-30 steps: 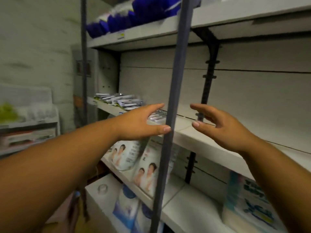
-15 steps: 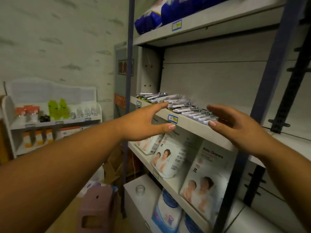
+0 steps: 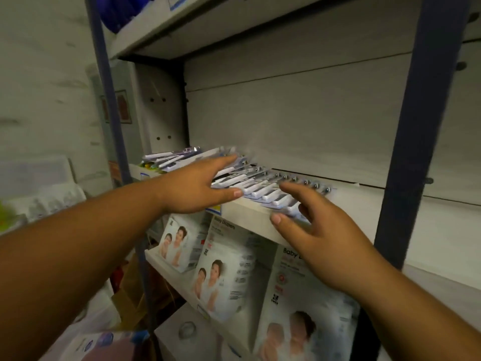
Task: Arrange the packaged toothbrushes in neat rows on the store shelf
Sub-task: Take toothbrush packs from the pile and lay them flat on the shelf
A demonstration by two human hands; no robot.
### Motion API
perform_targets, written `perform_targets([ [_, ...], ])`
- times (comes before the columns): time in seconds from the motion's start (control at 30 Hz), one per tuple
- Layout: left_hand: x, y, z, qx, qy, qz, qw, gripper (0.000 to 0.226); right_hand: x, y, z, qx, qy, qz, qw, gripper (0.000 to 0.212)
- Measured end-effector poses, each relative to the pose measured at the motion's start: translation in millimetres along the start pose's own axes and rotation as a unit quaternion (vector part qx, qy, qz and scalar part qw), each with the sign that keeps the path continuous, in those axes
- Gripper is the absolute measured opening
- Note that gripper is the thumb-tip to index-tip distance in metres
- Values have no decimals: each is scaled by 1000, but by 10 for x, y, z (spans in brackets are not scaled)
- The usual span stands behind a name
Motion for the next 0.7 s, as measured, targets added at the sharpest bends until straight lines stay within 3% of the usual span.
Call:
perform_targets([
  [0.27, 900, 35, -386, -71, -15, -86, 994, 84, 97, -33, -60, -63, -22, -42, 997, 63],
  [0.5, 1428, 127, -653, -100, 25, -168, 980, 83, 277, -21, -53, -66, -102, -125, 985, 59],
  [0.7, 1576, 158, -925, -53, 61, -297, 952, 81, 710, -119, -59, 18, -213, -294, 932, 35],
])
Point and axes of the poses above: each hand's wrist, its own x-axis towards the middle knuckle, its own z-axis out of the back of the hand, y = z × x, the point moved 3 cm from there along x, towards the middle knuckle, and after that the axes turned 6 degrees about x, right-handed, at the moved point
